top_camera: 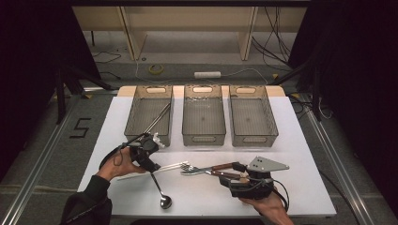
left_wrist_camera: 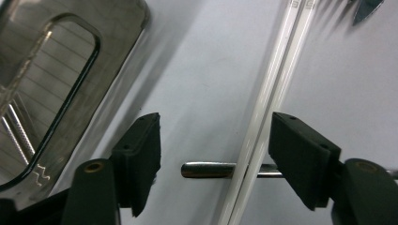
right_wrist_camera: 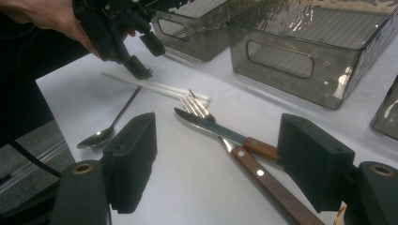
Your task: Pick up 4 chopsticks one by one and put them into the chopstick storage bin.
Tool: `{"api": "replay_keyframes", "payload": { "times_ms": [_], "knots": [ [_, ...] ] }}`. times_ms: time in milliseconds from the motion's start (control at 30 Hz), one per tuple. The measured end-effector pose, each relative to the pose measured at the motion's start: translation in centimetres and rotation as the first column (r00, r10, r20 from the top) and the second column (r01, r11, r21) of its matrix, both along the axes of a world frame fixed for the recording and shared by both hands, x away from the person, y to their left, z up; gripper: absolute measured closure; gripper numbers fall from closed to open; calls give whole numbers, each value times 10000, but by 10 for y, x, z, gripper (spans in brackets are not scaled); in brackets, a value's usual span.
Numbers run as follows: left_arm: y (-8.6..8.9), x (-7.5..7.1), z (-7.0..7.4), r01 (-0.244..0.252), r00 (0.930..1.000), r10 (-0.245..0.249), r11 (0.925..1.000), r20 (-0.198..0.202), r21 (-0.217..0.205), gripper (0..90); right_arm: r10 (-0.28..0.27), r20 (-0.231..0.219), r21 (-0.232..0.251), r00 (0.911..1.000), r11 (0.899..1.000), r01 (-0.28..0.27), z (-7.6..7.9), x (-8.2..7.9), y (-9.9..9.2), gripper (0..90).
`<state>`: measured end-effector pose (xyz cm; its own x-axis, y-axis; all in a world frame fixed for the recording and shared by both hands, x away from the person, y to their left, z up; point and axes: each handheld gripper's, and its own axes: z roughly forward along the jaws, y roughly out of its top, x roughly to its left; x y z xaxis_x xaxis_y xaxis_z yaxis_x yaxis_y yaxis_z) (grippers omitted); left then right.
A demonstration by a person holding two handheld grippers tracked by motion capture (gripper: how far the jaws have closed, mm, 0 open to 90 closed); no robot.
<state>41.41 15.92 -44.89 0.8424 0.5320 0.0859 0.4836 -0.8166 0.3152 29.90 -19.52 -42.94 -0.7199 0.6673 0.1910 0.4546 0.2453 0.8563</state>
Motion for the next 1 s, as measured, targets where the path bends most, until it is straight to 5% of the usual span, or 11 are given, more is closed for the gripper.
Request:
{"api": "replay_keyframes", "payload": {
  "times_ms": [433, 1000],
  "knots": [
    [-3, 0, -7, 460, 9988, -457, 9989, -198, 136, 539, -23, -2, -30, 10000, 10000, 23, 0, 0, 0, 300],
    [-8, -2, -11, 955, 9944, -948, 9953, -465, 127, 679, -74, 44, -105, 10000, 9999, 74, 0, -1, -1, 301]
  ]
}}
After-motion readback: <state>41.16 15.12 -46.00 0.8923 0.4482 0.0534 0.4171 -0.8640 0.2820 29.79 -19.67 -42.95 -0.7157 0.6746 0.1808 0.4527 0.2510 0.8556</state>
